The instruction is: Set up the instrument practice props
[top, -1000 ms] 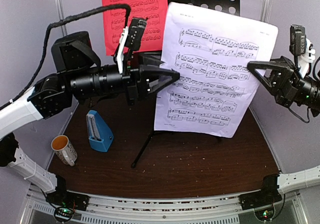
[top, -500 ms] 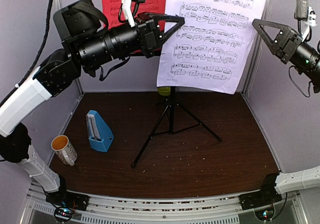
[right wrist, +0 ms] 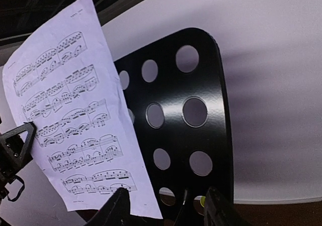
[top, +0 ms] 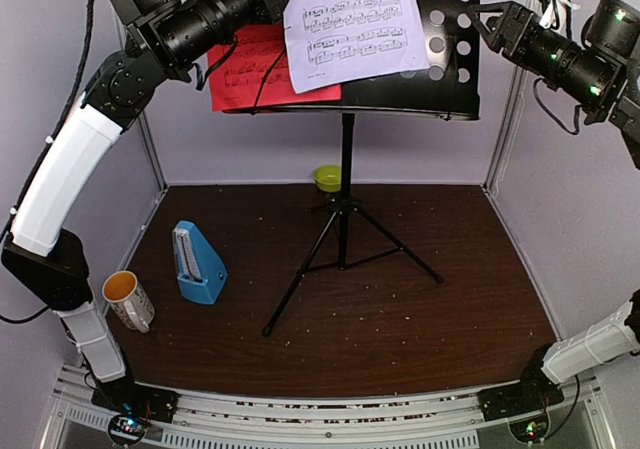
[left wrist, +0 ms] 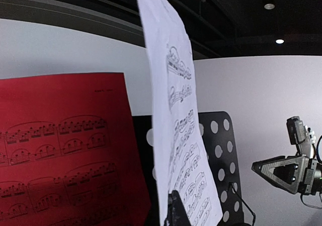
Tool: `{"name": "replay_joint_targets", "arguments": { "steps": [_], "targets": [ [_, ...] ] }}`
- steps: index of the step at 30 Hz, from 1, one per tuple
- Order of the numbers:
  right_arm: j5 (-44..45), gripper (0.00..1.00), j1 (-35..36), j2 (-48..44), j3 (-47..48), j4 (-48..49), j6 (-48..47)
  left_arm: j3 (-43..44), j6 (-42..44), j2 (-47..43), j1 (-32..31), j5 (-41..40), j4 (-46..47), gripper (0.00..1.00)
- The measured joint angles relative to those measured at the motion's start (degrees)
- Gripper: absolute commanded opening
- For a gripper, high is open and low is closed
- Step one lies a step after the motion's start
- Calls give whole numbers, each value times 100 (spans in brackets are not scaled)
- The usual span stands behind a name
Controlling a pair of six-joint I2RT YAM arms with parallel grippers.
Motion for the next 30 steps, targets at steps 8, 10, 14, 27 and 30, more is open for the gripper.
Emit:
{"name": "replay_joint_targets", "arguments": {
  "steps": [8,10,14,27,30],
  "targets": [
    [-378,50,-444,505,214,-748,1287,426,205,267,385,581,-83,0],
    [-514,49,-444,540,214,-850,1502,428,299,284,385,706,-85,0],
    [-717,45,-455,494,208,-1038,1801,431,490,317,385,859,-83,0],
    [-955,26,-505,210,-168,-1019,2120,431,758,343,385,933,-81,0],
    [-1051,21,-529,205,-256,-984,2186,431,763,345,385,935,-79,0]
  ]
}}
